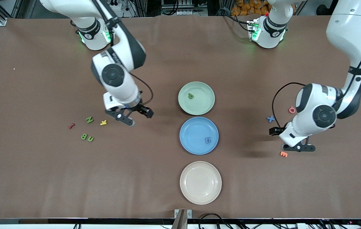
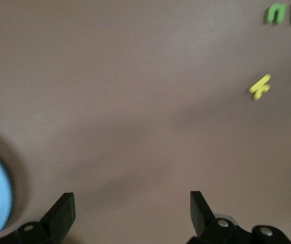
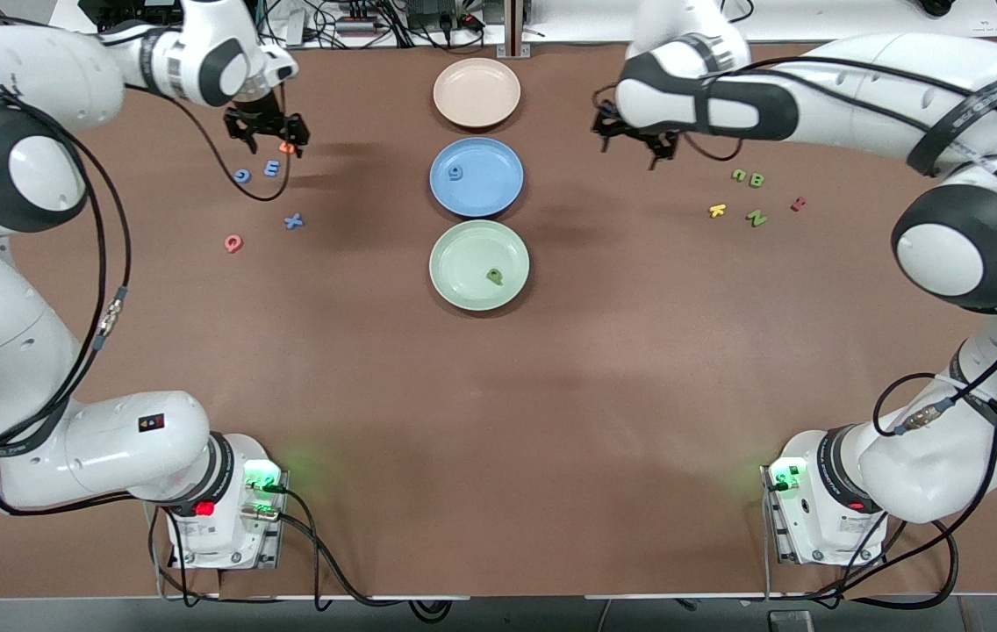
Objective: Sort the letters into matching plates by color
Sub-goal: 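Move both grippers back to the green Z and blue c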
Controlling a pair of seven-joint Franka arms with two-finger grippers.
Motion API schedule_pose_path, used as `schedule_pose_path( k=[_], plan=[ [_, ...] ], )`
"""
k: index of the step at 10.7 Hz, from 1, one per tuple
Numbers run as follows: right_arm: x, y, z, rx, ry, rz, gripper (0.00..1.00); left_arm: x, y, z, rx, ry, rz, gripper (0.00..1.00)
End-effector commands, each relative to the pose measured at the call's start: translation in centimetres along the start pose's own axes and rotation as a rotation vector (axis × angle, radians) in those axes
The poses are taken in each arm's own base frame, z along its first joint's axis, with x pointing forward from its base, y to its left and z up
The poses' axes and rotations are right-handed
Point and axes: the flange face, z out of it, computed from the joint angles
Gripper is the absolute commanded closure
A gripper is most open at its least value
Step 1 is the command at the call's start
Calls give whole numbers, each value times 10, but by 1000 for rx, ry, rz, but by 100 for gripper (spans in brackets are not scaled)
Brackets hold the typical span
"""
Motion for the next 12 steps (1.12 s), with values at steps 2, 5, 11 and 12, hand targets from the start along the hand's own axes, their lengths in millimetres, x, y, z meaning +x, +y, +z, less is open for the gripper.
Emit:
schedule_pose_path(
  k=[2,5,11,12],
  plan=[
    [60,114,17,-26,-28,-181,0,-15,-66,8,7,0,26,0],
    [98,216,60,16,39,-541,0,-13,-84,28,-11,-2,4,0],
    [143,285,85,0,133,-932,0,-5,-125,64,-17,40,-28,0],
    [144,285,96,-2,141,-936,1,-2,-125,71,-27,63,-20,0]
  ],
)
